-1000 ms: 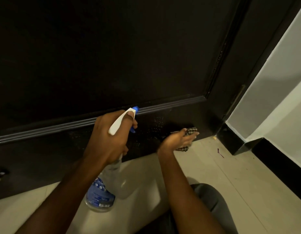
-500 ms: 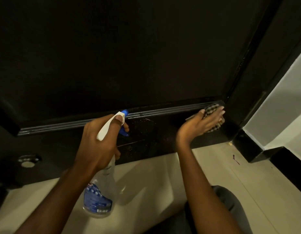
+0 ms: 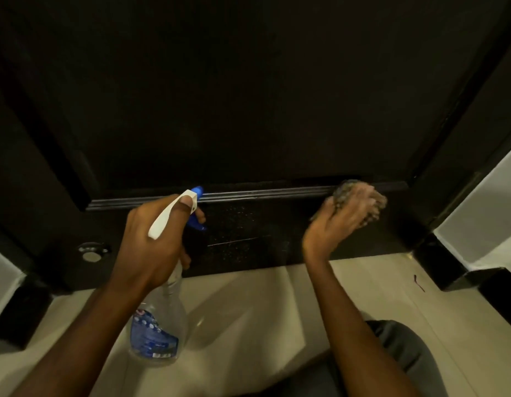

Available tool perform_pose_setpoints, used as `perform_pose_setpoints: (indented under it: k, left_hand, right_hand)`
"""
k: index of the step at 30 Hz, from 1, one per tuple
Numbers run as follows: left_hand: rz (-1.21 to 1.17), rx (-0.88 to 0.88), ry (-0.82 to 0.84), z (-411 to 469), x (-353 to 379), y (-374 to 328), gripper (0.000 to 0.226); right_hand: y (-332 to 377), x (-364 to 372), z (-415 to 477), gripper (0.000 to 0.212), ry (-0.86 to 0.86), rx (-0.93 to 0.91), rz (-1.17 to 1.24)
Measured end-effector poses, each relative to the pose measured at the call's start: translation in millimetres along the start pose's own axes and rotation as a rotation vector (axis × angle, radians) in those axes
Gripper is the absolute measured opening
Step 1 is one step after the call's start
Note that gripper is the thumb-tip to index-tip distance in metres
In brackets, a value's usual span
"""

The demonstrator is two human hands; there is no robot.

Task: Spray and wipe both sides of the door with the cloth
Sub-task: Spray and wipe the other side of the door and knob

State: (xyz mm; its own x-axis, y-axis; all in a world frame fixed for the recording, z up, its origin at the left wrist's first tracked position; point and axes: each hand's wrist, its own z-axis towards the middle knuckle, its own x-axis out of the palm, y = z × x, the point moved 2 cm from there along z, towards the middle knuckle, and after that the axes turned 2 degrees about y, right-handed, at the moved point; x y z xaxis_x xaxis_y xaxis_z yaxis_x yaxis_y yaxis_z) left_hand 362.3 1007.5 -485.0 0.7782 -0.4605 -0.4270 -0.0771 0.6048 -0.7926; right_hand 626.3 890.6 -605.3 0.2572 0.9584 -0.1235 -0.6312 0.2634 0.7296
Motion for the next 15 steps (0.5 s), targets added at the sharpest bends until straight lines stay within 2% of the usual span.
perform_pose_setpoints:
  k: [1,2,3,4,7,9,11,15]
  left_hand:
    - [-0.009,-0.008,0.006,-2,-2,1,0.034]
    - [-0.014,-0.019,0.013,-3,-4,2,0.035]
    - [-0.017,-0.028,0.026,-5,-4,2,0.035]
    - [-0.023,-0.034,0.044,-5,-4,3,0.036]
    - [-0.035,-0.083,0.148,-4,6,6,0.04]
    - [-0.04,-0.124,0.23,-2,19,10,0.043]
    - [-0.024,-0.17,0.305,1,37,10,0.041]
    - [0.064,-0.197,0.404,5,74,9,0.035]
  right_hand:
    - [4,0,6,0.059,-0.09,0.127,0.065]
    - [11,4,5,0.06,-0.117,0.168,0.071]
    - [18,7,-2,0.06,-0.083,0.108,0.038]
    - [25,12,-14,0.061,0.01,-0.035,-0.026]
    - [22,15,-52,0.06,0.429,-0.66,-0.255]
    - [0,4,-33,0.061,0.471,-0.906,-0.321]
    - [-17,-12,-9,0.063,0.42,-0.846,-0.324]
    - [-47,-37,24,0.072,0.325,-0.323,-0.219]
